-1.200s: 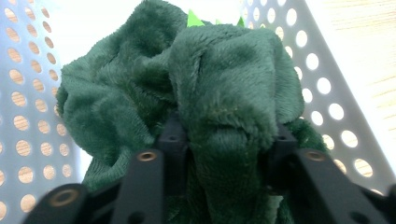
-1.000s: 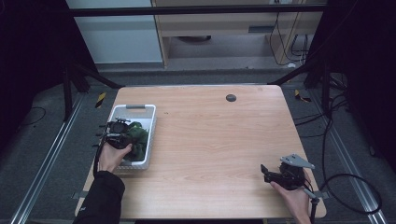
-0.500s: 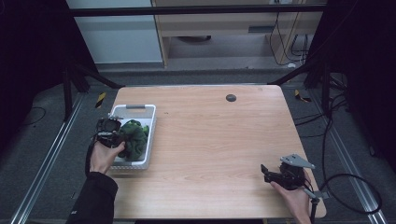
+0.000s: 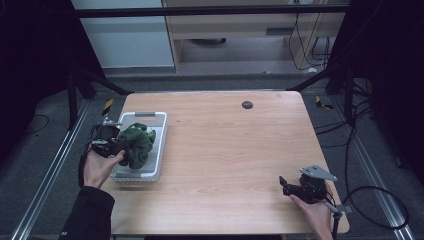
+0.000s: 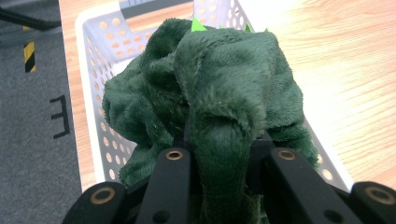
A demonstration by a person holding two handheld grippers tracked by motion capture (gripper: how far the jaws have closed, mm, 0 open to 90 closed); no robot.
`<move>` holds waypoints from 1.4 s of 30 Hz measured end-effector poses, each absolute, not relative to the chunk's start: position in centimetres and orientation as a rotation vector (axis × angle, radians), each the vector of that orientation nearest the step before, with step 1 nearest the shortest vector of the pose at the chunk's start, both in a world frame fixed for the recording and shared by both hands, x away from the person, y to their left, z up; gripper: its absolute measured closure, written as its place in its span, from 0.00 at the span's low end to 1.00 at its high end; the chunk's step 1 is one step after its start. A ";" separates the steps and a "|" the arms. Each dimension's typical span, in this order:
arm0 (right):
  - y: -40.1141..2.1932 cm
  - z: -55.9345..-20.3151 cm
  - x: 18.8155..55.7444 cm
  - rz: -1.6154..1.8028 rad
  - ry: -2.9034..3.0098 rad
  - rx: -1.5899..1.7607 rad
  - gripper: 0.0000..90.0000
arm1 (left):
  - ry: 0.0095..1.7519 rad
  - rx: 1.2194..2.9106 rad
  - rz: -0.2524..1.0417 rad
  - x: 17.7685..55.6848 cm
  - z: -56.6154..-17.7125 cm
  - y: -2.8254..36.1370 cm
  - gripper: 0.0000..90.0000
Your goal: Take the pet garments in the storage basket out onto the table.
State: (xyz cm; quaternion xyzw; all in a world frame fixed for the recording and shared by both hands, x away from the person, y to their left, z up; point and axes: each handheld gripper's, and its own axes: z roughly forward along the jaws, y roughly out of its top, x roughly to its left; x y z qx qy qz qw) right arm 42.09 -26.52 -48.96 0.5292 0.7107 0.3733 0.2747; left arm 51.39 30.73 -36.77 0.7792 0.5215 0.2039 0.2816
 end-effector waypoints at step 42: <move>-26.6 -48.8 42.0 1.008 1.895 1.411 0.12 | 0.893 2.240 0.475 46.1 -30.2 23.8 0.85</move>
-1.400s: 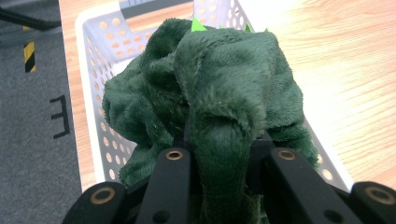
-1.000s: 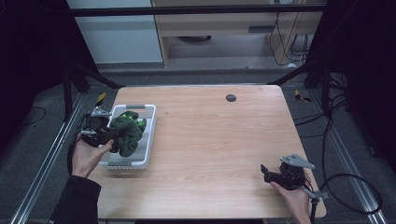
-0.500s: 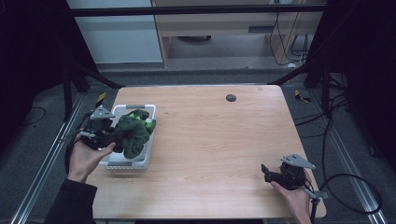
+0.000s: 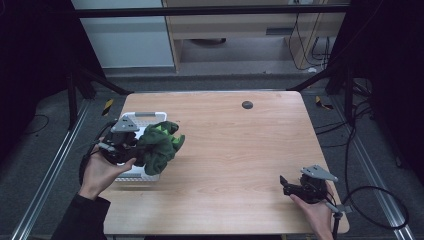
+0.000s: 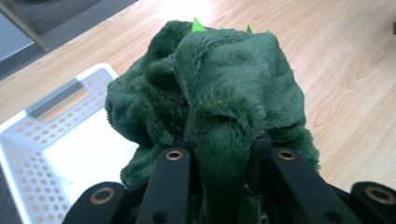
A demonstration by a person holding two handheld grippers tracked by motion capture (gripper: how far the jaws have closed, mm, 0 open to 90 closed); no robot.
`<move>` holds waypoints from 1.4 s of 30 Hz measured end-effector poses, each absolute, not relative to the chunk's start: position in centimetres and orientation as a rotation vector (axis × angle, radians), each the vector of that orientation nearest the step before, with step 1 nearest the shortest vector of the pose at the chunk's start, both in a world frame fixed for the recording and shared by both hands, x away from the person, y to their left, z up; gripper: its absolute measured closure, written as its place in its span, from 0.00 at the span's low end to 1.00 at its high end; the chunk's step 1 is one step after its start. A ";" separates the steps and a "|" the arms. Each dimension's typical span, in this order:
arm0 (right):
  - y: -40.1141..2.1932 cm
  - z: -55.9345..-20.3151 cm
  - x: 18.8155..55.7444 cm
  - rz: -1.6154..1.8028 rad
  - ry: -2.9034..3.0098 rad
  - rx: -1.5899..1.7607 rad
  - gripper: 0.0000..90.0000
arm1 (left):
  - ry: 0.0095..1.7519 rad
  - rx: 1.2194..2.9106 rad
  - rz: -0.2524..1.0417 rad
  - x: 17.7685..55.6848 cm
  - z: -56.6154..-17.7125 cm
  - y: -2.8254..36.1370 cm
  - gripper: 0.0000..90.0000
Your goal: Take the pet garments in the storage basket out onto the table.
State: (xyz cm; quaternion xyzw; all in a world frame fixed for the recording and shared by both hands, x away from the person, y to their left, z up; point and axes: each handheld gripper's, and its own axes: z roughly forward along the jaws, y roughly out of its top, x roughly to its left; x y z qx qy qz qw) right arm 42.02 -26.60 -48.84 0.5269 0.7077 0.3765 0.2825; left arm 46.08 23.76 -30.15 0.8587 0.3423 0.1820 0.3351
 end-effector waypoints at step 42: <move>-26.7 -48.8 42.0 1.011 1.886 1.389 0.11 | 0.543 2.471 0.301 47.5 -33.6 13.2 0.85</move>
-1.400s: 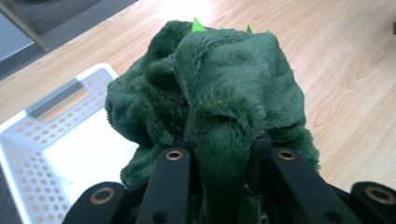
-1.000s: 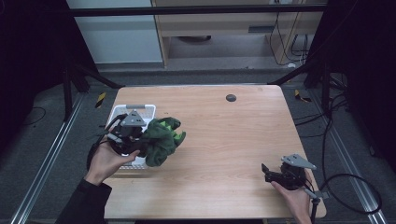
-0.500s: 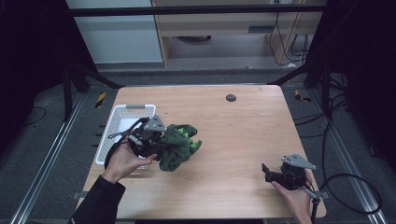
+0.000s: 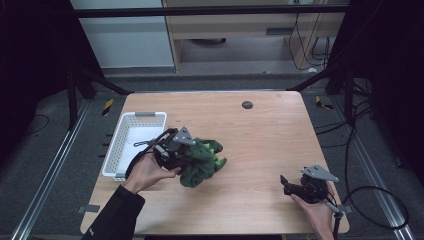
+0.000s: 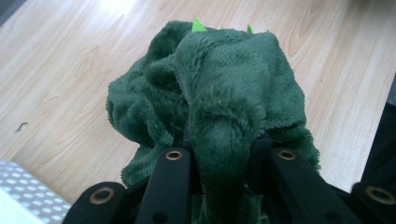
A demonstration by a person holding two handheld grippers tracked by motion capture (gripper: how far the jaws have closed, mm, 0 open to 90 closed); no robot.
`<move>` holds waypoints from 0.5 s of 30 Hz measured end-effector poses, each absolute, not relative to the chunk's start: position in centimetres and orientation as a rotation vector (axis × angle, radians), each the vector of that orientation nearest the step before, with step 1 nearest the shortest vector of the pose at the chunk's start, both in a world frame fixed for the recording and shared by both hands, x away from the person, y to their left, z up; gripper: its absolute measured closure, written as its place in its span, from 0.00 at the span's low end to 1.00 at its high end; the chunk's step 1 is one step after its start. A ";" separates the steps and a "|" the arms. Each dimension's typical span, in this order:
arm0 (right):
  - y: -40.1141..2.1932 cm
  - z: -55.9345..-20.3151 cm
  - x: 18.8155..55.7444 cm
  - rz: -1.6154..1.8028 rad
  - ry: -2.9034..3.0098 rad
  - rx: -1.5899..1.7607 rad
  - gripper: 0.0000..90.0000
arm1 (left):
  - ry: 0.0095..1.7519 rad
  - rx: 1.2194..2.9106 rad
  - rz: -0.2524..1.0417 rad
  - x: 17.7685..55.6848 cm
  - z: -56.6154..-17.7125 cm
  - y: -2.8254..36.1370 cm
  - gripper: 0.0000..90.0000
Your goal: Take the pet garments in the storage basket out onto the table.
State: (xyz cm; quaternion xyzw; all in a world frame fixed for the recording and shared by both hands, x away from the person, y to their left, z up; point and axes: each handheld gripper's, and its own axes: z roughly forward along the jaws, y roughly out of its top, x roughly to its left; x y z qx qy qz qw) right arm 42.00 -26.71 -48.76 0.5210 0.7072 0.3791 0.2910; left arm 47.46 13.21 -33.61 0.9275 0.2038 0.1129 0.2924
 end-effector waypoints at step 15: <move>-26.7 -48.6 42.0 1.019 1.881 1.392 0.11 | 0.479 2.547 0.257 48.2 -35.7 10.5 0.84</move>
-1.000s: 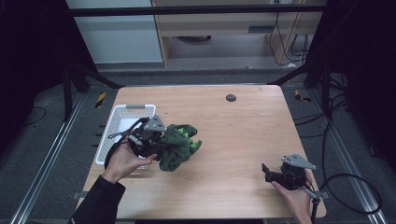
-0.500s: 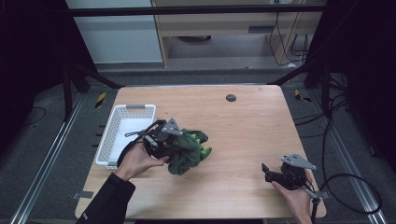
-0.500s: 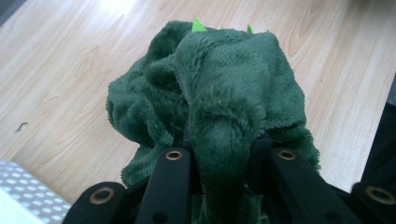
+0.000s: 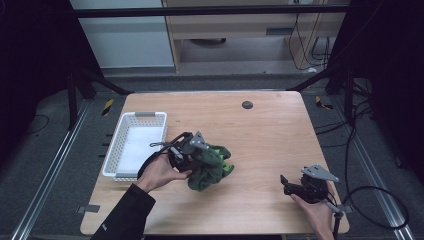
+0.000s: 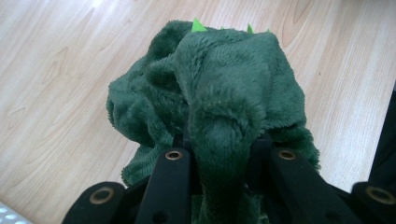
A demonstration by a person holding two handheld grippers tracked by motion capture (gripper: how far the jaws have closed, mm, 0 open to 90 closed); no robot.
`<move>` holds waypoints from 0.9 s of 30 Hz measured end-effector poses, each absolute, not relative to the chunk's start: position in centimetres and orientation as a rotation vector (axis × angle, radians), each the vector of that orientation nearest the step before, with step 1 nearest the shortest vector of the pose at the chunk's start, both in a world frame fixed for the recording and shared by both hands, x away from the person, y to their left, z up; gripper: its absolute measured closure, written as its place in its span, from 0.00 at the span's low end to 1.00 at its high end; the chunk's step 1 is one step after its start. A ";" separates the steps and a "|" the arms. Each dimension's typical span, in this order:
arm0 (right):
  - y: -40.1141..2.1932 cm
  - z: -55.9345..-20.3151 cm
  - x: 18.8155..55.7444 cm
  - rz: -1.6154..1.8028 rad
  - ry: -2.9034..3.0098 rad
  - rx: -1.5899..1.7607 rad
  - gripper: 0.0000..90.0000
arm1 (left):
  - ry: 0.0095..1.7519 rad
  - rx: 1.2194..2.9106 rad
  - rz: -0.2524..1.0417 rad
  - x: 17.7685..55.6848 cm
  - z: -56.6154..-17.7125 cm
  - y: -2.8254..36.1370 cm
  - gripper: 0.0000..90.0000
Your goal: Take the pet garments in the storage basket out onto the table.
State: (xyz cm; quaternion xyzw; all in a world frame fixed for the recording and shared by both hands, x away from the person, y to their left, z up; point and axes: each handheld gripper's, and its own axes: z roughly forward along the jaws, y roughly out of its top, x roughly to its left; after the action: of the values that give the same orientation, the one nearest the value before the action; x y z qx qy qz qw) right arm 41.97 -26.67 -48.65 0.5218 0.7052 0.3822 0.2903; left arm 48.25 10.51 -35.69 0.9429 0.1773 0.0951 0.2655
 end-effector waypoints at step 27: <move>-26.7 -48.7 42.0 1.020 1.882 1.392 0.11 | 0.410 2.643 0.184 48.7 -40.5 8.1 0.81</move>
State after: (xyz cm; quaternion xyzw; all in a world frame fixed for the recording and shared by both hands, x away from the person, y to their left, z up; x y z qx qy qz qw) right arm 41.97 -26.66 -48.65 0.5216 0.7056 0.3821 0.2899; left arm 48.69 8.14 -40.49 0.9599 0.1487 0.0670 0.2281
